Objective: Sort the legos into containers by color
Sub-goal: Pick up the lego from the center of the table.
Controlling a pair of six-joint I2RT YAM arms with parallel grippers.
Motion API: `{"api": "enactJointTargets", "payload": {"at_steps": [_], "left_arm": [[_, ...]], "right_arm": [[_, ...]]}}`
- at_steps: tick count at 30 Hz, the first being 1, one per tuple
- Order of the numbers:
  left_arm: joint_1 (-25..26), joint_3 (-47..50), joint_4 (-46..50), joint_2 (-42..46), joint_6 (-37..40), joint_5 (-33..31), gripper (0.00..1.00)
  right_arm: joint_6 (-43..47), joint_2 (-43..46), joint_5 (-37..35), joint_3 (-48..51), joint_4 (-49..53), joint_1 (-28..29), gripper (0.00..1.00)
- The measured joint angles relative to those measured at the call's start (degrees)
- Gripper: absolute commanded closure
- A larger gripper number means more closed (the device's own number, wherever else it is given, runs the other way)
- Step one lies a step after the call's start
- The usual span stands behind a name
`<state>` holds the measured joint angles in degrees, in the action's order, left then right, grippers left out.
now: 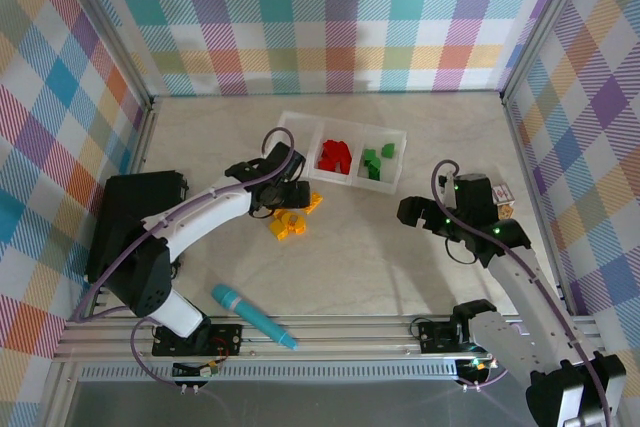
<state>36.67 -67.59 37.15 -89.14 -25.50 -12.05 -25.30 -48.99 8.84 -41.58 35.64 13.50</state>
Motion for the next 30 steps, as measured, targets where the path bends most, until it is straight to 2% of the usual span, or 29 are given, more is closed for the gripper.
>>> {"api": "enactJointTargets", "payload": {"at_steps": [7,13,21,25,30], "left_arm": [[0.0,-3.6,2.0,-6.8,7.3,-0.9,0.14],[0.0,-9.9,1.8,-15.1,12.5,4.0,0.15],[0.0,-23.2,3.5,-26.9,18.8,9.5,0.21],[0.0,-28.0,5.2,-31.4,20.7,10.1,0.24],[0.0,-28.9,7.1,-34.1,21.7,9.4,0.28]], "right_arm": [[-0.9,0.0,0.3,0.0,0.0,0.0,0.01],[-0.9,0.1,0.2,0.0,0.0,0.0,0.01],[-0.9,0.4,0.0,0.0,0.0,0.0,0.01],[-0.9,0.3,-0.2,0.0,0.0,0.0,0.01],[-0.9,0.2,-0.4,0.0,0.0,0.0,0.01]]}}
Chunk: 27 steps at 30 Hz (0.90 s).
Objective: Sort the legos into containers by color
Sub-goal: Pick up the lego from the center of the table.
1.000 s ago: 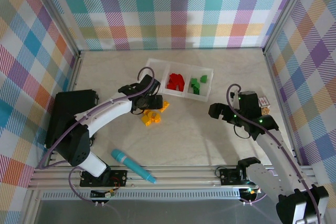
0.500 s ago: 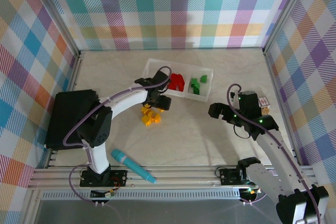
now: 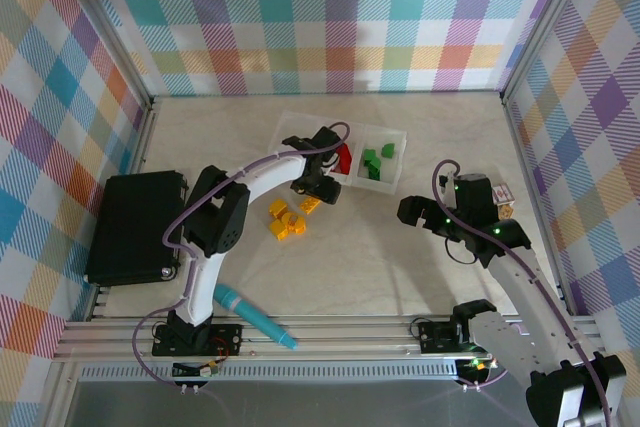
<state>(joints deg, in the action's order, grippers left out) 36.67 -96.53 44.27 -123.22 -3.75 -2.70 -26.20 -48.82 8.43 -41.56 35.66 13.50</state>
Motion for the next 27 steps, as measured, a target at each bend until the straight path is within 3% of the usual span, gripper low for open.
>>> {"api": "enactJointTargets", "payload": {"at_steps": [15,20,24,27], "left_arm": [[0.0,-1.2,2.6,-2.7,0.8,-1.1,0.41],[0.0,-1.2,2.6,-2.7,0.2,-0.4,0.53],[0.0,-1.1,2.6,-2.7,-0.7,-0.6,0.54],[-0.1,-0.7,2.3,-2.6,-1.7,-0.8,0.6]], "right_arm": [[0.0,-0.3,0.0,0.0,0.0,0.0,0.01],[0.0,-0.3,0.0,0.0,0.0,0.0,0.01],[0.0,-0.3,0.0,0.0,0.0,0.0,0.01],[0.0,-0.3,0.0,0.0,0.0,0.0,0.01]]}}
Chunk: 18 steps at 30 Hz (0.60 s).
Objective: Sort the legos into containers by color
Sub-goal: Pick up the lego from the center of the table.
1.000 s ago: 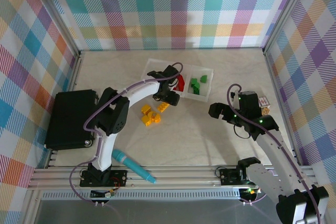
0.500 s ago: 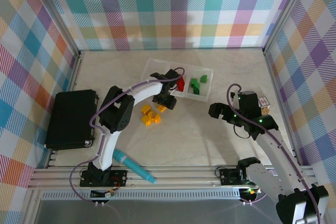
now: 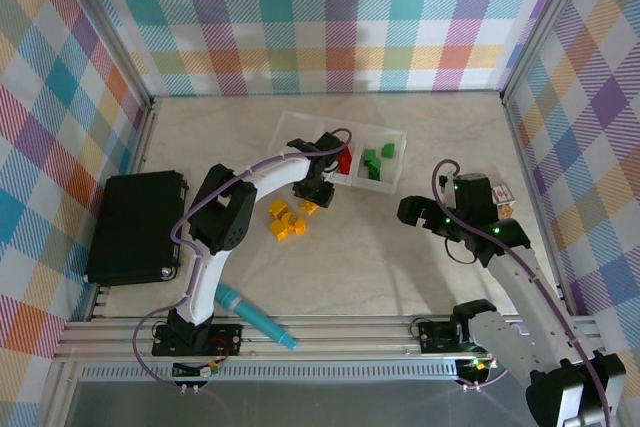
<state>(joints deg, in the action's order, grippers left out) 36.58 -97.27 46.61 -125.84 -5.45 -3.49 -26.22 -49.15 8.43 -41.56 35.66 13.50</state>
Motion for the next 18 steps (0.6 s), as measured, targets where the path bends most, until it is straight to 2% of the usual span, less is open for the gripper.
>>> {"api": "enactJointTargets", "payload": {"at_steps": [7,18], "left_arm": [[-0.1,0.0,0.1,0.2,-2.8,-0.9,0.77],[-0.7,5.3,0.5,4.0,-9.4,-4.0,0.81]], "right_arm": [[0.0,0.0,0.0,0.0,0.0,0.0,0.01],[0.0,-0.7,0.0,0.0,0.0,0.0,0.01]]}}
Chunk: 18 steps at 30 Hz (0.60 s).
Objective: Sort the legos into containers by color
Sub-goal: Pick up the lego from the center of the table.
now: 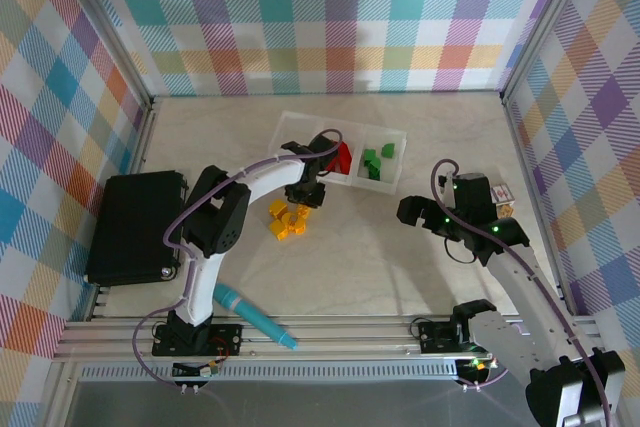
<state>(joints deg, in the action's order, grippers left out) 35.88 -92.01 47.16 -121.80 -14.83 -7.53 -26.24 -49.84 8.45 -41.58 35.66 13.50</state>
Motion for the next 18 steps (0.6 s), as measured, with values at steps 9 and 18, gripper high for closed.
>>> {"api": "enactJointTargets", "payload": {"at_steps": [9,18], "left_arm": [[-2.2,2.6,0.7,12.1,-6.2,-5.6,0.81],[-7.7,-0.3,-1.9,16.9,-8.2,-8.2,0.83]], "right_arm": [[-0.2,-1.1,0.0,0.0,0.0,0.0,0.01],[-0.6,-1.5,0.0,0.0,-0.1,0.0,0.01]]}}
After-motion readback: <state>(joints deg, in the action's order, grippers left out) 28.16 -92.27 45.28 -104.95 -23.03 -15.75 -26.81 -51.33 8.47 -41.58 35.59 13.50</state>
